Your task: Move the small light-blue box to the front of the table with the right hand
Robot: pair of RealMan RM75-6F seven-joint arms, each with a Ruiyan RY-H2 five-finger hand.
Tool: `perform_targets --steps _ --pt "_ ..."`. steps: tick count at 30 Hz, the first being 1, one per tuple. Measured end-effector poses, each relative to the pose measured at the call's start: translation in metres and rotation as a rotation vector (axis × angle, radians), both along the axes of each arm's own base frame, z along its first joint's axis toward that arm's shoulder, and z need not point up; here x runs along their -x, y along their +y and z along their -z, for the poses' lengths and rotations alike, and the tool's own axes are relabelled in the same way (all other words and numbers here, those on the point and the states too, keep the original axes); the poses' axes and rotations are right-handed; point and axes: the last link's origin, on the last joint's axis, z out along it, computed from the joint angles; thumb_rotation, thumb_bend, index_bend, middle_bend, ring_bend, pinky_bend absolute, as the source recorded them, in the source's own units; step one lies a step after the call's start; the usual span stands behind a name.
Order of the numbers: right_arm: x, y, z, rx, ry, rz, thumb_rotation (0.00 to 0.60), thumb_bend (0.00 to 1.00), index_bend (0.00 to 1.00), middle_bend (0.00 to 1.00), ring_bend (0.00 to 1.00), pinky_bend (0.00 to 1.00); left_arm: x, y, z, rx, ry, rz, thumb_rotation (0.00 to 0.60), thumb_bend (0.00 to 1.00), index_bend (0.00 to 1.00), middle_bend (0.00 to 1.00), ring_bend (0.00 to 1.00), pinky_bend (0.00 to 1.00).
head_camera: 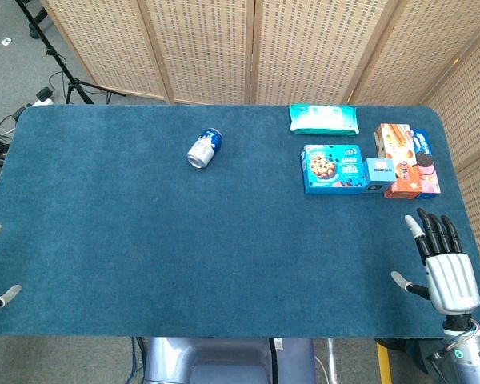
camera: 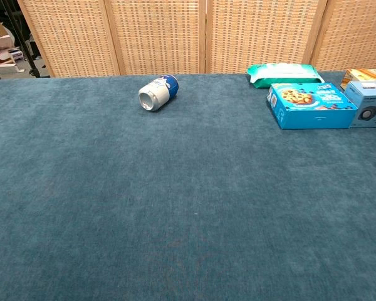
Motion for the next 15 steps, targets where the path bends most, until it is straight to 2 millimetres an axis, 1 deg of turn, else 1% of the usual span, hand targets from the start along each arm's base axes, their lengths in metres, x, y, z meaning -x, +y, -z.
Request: perform_targets --steps 6,9,13,15 --pt "0.001 -0.002 0.001 -0.017 -0.005 0.004 0.600 0.00 0.00 0.00 0.00 0.00 0.001 0.000 0.000 -0.002 0.001 -0.006 0.600 0.00 0.00 0.00 0.00 0.00" --pt "0.001 -0.008 0.001 -0.034 -0.024 0.006 0.600 0.00 0.00 0.00 0.00 0.00 0.001 0.002 0.000 -0.003 0.001 -0.013 0.600 0.00 0.00 0.00 0.00 0.00" --pt "-0.001 -0.028 0.001 -0.060 -0.031 -0.007 0.600 0.00 0.00 0.00 0.00 0.00 0.002 0.005 0.001 -0.005 0.008 -0.020 0.600 0.00 0.00 0.00 0.00 0.00" --pt "-0.002 -0.043 0.002 -0.086 -0.036 -0.011 0.600 0.00 0.00 0.00 0.00 0.00 0.002 0.007 0.002 -0.004 0.014 -0.028 0.600 0.00 0.00 0.00 0.00 0.00"
